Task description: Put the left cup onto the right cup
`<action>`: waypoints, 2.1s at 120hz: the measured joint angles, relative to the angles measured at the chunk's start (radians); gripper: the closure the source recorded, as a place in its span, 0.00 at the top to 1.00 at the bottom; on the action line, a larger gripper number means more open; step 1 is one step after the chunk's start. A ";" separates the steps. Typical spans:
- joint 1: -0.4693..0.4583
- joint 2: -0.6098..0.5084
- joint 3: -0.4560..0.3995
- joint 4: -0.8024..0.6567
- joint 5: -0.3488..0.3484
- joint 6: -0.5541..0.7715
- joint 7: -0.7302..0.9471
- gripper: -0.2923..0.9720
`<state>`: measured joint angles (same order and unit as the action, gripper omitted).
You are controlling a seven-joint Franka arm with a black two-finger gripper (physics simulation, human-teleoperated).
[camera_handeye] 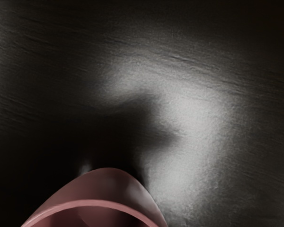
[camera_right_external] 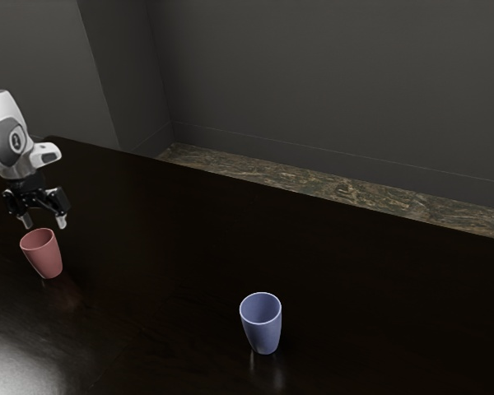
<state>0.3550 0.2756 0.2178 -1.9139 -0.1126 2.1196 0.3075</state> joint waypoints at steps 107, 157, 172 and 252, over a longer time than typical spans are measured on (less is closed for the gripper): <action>-0.008 0.023 -0.003 -0.058 -0.017 0.007 0.050 0.77; -0.014 0.027 -0.010 -0.054 -0.003 0.022 0.054 0.40; -0.017 0.027 -0.011 -0.053 0.000 0.024 0.055 0.27; -0.020 -0.016 -0.011 -0.054 0.043 0.018 0.042 0.15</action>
<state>0.3354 0.2595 0.2071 -1.9675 -0.0698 2.1378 0.3499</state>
